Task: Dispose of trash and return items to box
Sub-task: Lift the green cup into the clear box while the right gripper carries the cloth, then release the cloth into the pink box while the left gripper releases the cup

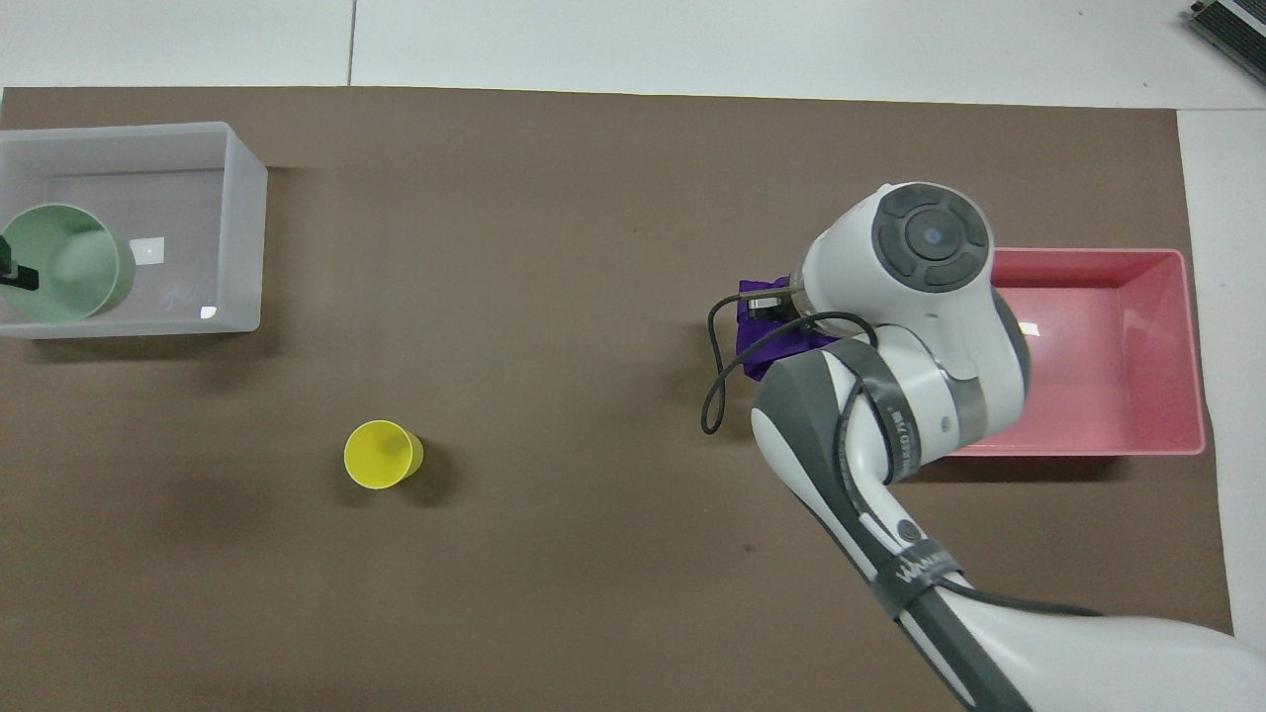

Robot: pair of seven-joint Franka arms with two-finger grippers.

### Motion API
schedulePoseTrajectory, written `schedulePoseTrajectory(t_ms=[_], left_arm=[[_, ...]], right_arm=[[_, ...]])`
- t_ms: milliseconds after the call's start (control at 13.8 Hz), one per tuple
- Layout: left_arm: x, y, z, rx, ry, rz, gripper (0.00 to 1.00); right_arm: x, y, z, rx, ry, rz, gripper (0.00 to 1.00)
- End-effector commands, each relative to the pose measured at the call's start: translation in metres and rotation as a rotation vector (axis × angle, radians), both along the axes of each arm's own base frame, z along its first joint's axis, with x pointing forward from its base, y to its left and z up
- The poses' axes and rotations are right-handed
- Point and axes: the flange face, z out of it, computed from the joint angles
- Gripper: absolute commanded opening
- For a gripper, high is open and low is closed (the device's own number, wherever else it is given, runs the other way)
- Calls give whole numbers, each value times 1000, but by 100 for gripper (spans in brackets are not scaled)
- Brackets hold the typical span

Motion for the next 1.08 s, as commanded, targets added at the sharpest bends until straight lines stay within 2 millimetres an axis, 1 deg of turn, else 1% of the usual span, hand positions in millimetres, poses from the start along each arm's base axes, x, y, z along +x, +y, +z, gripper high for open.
schedulePoseTrajectory(t_ms=[0, 72, 145, 217, 289, 361, 434, 506, 651, 723, 795, 867, 940, 1012], left_arm=[[27, 11, -34, 4, -48, -1, 0], [31, 10, -47, 1, -48, -7, 0], [35, 4, -53, 2, -49, -14, 0], [39, -5, -60, 4, -44, -26, 0], [43, -15, -71, 11, -35, -44, 0], [43, -13, -88, 25, -9, -57, 0], [41, -6, -106, 31, 17, -72, 0], [42, -1, -116, 31, 21, -73, 0], [45, 3, -117, 48, -7, -66, 0], [45, 3, -119, 48, -8, -70, 0], [48, 5, -120, 56, -28, -61, 0], [49, 6, -120, 63, -36, -58, 0], [49, 7, -120, 63, -37, -58, 25], [49, 6, -119, 63, -35, -60, 99]], right_arm=[[-12, -40, 70, -3, -36, -66, 0], [-16, -59, 90, 0, -57, -87, 0], [-17, -84, 105, 2, -71, -109, 0], [-18, -109, 110, -10, -61, -91, 0], [-16, -137, 107, -22, -46, -73, 0], [-15, -169, 103, -30, -35, -70, 0], [-16, -197, 95, -39, -28, -48, 0], [-16, -224, 90, -46, -27, -26, 0], [-17, -261, 55, -50, -11, -30, 0], [-16, -273, 30, -51, -15, -39, 0], [-15, -279, 1, -49, -16, -50, 0], [-18, -283, -20, -43, -25, -60, 0], [-20, -285, -39, -38, -31, -70, 0], [-21, -288, -56, -34, -36, -79, 0]])
